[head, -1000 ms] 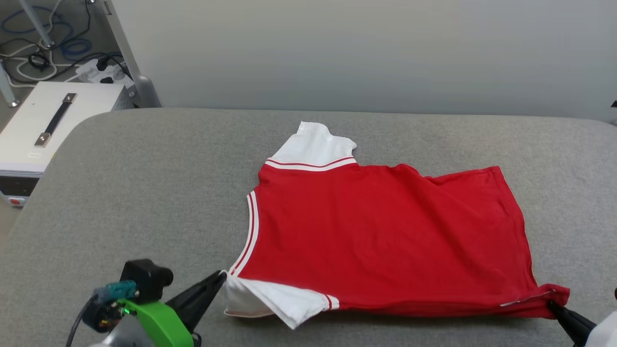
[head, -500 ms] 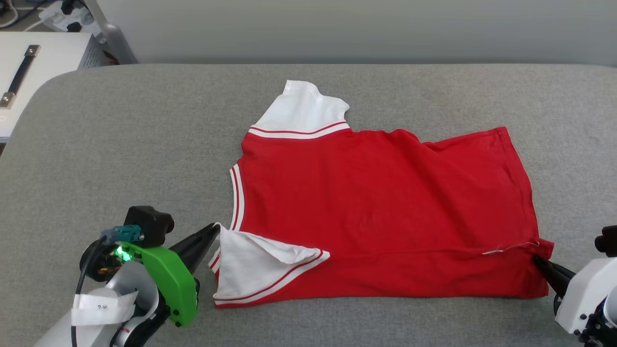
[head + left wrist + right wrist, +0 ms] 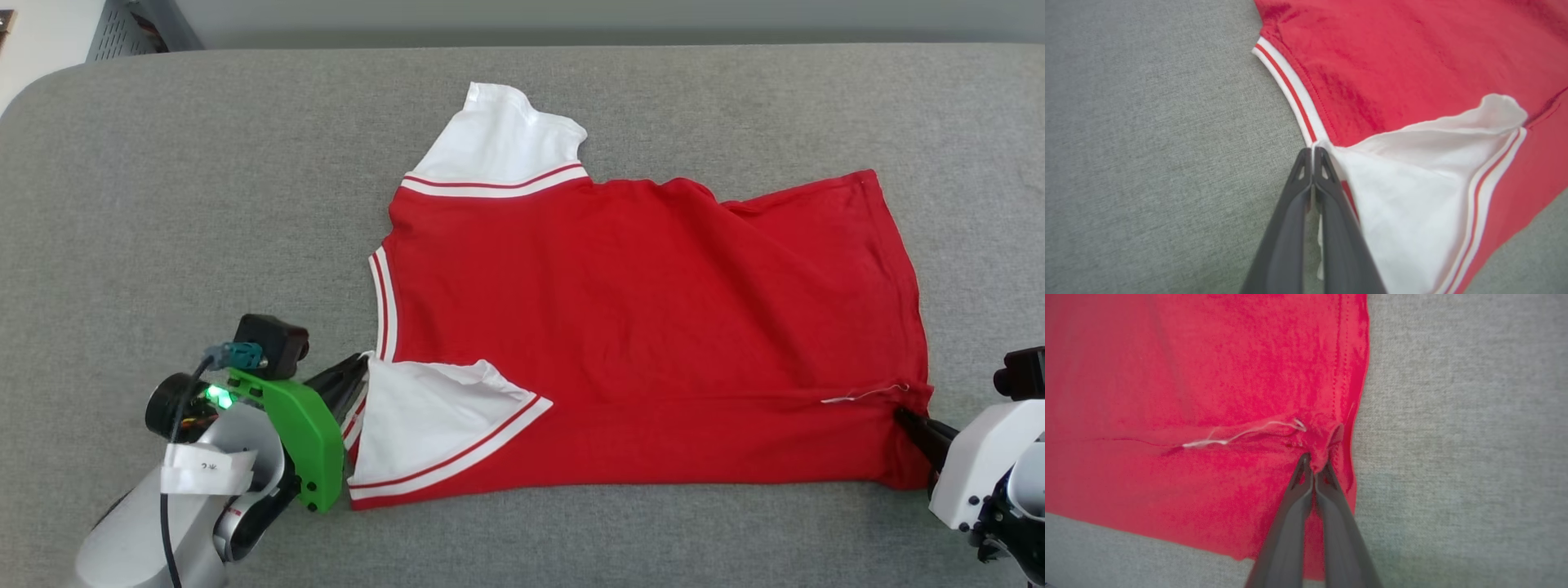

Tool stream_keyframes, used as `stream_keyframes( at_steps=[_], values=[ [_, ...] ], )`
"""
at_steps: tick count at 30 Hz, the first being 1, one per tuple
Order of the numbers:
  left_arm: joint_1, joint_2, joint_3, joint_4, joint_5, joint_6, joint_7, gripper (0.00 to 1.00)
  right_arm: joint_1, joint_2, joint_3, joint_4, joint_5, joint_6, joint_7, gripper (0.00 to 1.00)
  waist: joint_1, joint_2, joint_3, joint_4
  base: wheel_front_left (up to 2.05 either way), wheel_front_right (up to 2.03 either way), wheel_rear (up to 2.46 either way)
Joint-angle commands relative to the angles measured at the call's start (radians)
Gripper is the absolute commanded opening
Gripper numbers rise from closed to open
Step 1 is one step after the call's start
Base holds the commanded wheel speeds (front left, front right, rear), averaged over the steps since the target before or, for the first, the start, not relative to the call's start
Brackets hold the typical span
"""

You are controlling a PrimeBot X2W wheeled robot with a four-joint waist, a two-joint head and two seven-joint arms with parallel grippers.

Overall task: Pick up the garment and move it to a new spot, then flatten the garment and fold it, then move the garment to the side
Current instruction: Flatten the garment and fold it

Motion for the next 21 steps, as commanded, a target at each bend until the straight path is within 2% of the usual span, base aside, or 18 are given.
stream_keyframes(
  at_steps=[1,2,3,4,9,17,20,21],
  values=[
    [-0.029,-0.005,-0.012,0.023,0.020,-0.004,-0.006,0.38,-0.020,0.007,0.003,0.013,-0.009,-0.001,-0.004,0.00,0.0000,0.0000,0.005,-0.001,0.00,0.00,0.00],
    [-0.035,-0.010,-0.018,0.040,0.030,-0.004,-0.010,1.00,-0.025,0.009,0.003,0.020,-0.012,-0.001,-0.006,0.00,0.0000,0.0000,0.006,-0.002,0.00,0.00,0.00],
    [-0.039,-0.018,-0.020,0.053,0.030,-0.004,-0.015,1.00,-0.028,0.010,0.004,0.024,-0.016,-0.001,-0.008,0.38,0.0000,0.0000,0.006,-0.002,0.00,0.00,0.00],
    [-0.042,-0.027,-0.020,0.063,0.029,-0.004,-0.022,1.00,-0.030,0.010,0.005,0.028,-0.021,-0.001,-0.010,1.00,0.0000,0.0000,0.005,-0.001,0.00,0.00,0.00],
    [-0.048,-0.059,-0.020,0.110,0.031,0.000,-0.067,1.00,-0.038,0.008,0.009,0.027,-0.036,-0.001,-0.025,1.00,0.0000,0.0000,-0.019,0.000,0.00,0.00,0.00],
    [0.004,-0.089,0.028,0.115,-0.028,0.039,-0.131,1.00,0.001,0.007,-0.003,-0.038,-0.068,-0.001,-0.045,1.00,0.0000,0.0000,-0.115,0.003,0.00,0.00,0.00],
    [0.045,-0.085,0.045,0.089,-0.048,0.066,-0.140,1.00,0.033,0.012,-0.013,-0.072,-0.090,-0.001,-0.035,1.00,0.0000,0.0000,-0.154,0.003,0.00,0.00,0.00],
    [0.087,-0.082,0.065,0.045,-0.070,0.107,-0.140,1.00,0.069,0.021,-0.031,-0.110,-0.115,-0.001,-0.018,1.00,0.0000,0.0000,-0.185,0.003,0.00,0.00,0.00]
  ],
)
